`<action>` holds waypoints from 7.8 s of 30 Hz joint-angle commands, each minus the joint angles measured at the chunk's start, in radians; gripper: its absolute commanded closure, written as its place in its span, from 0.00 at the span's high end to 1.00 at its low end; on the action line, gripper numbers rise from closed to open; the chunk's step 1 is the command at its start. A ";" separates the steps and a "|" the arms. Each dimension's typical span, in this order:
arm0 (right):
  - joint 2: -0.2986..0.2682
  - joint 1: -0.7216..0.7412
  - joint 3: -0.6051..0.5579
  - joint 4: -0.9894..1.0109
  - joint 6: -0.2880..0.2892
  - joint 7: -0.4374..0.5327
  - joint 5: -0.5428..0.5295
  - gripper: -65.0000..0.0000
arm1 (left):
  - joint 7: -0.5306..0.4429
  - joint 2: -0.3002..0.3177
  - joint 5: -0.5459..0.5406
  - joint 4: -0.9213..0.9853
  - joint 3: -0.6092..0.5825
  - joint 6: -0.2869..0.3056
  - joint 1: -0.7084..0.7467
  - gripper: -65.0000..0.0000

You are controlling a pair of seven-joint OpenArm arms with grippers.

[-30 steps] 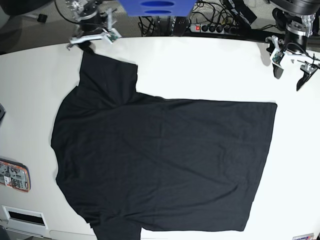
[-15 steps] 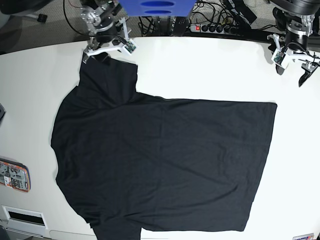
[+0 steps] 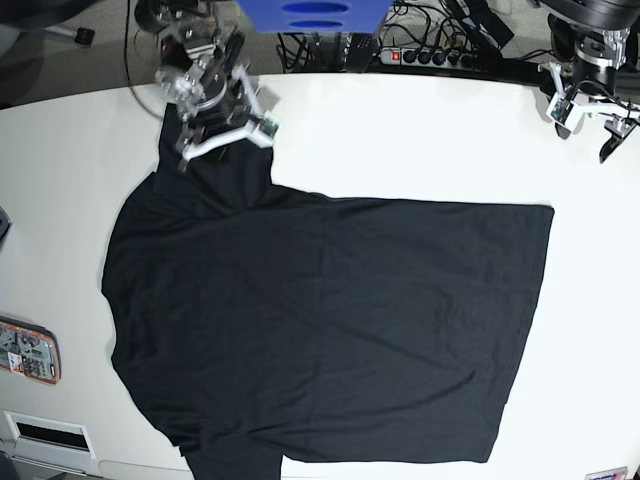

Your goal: Fold the T-shirt properly

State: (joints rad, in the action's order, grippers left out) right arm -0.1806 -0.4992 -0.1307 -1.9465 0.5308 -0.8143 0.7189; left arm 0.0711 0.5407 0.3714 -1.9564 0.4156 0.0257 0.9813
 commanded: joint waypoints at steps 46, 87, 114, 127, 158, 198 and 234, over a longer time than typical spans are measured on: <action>-0.026 0.072 -0.053 0.054 0.013 -0.098 -0.049 0.00 | 0.198 0.289 0.381 0.210 -0.389 0.431 -0.514 0.68; -0.012 0.072 -0.073 0.032 0.013 -0.195 -0.051 0.00 | 0.198 0.019 0.440 0.605 -0.755 0.429 -0.856 0.12; -0.015 0.075 -0.045 0.002 0.010 -0.184 -0.046 0.00 | 0.194 0.017 0.441 0.475 -0.513 0.425 -0.789 0.00; -0.012 0.124 0.088 -0.014 0.010 -0.103 -0.046 0.00 | 0.194 -0.004 0.440 0.440 -0.416 0.423 -0.790 0.00; -0.027 0.604 0.130 0.097 0.012 -0.037 -0.255 0.00 | 0.197 -0.192 0.440 0.506 -0.211 0.423 -1.036 0.00; -0.027 0.957 0.130 0.787 0.010 0.192 -0.255 0.00 | 0.192 -0.110 0.452 0.820 -0.416 0.277 -1.310 0.00; -0.027 1.190 0.118 1.246 0.009 0.447 -0.121 0.00 | 0.192 -0.104 0.452 1.213 -0.915 0.277 -1.676 0.00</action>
State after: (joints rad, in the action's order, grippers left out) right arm -0.1993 0.6544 -0.0143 -0.6827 0.5476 -0.3790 0.6056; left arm 0.2584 0.4267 0.8146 -0.7273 -0.5022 0.3210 -0.6594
